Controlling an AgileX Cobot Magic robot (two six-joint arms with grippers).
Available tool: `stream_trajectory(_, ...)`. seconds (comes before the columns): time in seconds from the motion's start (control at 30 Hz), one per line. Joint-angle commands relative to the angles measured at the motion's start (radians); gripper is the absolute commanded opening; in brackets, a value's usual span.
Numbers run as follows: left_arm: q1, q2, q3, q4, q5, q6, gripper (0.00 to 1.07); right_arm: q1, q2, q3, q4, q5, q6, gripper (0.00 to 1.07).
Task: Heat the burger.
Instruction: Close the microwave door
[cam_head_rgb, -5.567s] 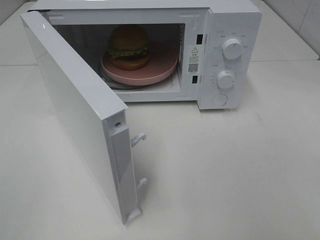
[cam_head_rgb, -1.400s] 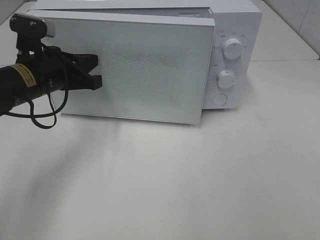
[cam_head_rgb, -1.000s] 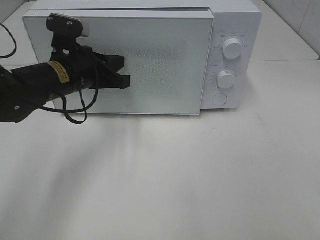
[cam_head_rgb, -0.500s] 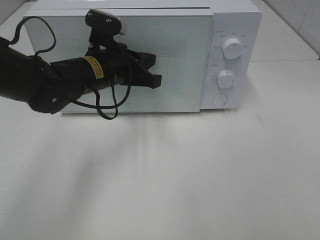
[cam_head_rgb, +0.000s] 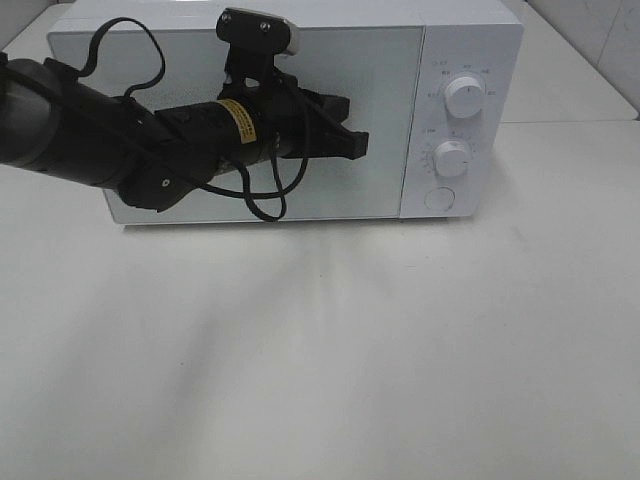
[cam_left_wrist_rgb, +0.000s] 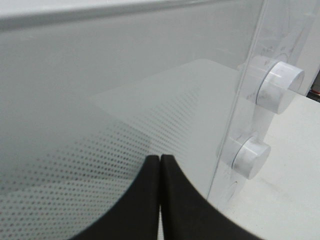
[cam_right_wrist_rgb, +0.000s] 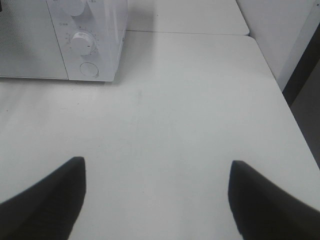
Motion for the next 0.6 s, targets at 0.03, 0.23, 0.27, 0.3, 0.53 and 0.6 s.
stream_trajectory(0.03, 0.042, 0.005, -0.052, -0.054, -0.043, 0.021, 0.0, -0.006, -0.028, 0.002, -0.003, -0.007, 0.005, 0.75)
stream_trajectory(0.23, 0.024, -0.012, -0.042, -0.003, -0.043, -0.032, 0.0, -0.006, -0.028, 0.002, -0.003, -0.007, 0.005, 0.75)
stream_trajectory(0.27, 0.018, -0.022, -0.035, 0.012, -0.043, -0.041, 0.0, -0.006, -0.028, 0.002, -0.003, -0.007, 0.005, 0.75)
stream_trajectory(0.3, 0.018, -0.022, -0.035, 0.012, -0.043, -0.041, 0.0, -0.006, -0.028, 0.002, -0.003, -0.007, 0.005, 0.75)
stream_trajectory(0.53, -0.017, -0.145, 0.079, 0.085, -0.005, -0.064, 0.0, -0.006, -0.028, 0.002, -0.003, -0.007, 0.005, 0.75)
stream_trajectory(0.6, -0.024, -0.161, 0.088, 0.085, 0.017, -0.064, 0.0, -0.006, -0.028, 0.002, -0.003, -0.007, 0.005, 0.75)
